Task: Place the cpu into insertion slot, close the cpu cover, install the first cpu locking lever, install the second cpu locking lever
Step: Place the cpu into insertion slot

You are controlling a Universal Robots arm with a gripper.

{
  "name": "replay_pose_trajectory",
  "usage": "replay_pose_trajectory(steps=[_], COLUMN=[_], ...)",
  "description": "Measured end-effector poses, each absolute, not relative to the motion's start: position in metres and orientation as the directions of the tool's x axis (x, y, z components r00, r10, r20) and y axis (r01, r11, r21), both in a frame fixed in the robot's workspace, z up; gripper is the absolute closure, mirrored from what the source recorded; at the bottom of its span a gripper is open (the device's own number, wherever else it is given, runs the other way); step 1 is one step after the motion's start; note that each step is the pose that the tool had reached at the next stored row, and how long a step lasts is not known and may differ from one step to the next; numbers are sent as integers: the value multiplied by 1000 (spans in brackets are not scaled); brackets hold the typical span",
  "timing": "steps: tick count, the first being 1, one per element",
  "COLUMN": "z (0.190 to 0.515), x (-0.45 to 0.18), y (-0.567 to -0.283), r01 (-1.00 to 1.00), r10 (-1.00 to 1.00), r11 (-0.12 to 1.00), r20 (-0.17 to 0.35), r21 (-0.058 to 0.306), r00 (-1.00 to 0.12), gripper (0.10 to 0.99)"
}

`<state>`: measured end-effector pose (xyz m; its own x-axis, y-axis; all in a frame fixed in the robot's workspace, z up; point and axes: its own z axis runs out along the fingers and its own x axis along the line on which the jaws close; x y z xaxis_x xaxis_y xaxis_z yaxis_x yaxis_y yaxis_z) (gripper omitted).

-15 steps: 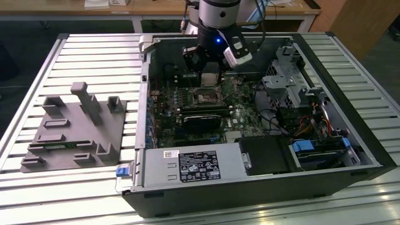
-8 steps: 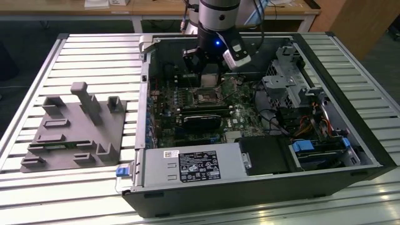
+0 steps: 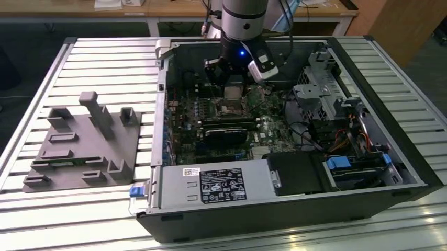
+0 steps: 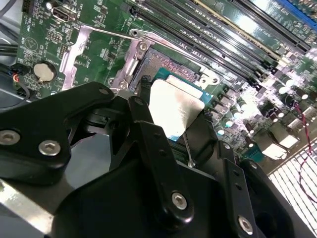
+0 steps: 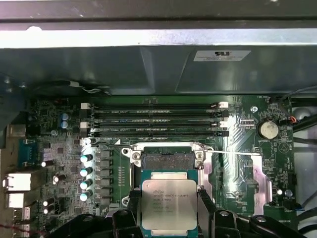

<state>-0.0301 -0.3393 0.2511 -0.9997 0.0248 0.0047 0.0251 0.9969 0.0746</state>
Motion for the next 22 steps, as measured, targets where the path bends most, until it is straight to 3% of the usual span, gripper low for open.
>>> replay_pose_trajectory(steps=[11, 22], z=[246, 244], x=[-30, -30], y=[-339, -339], r01=[26, 208], r10=[26, 209], r11=[997, 976], r20=[5, 4], r21=[72, 70], r00=[-1000, -978], gripper=[549, 549])
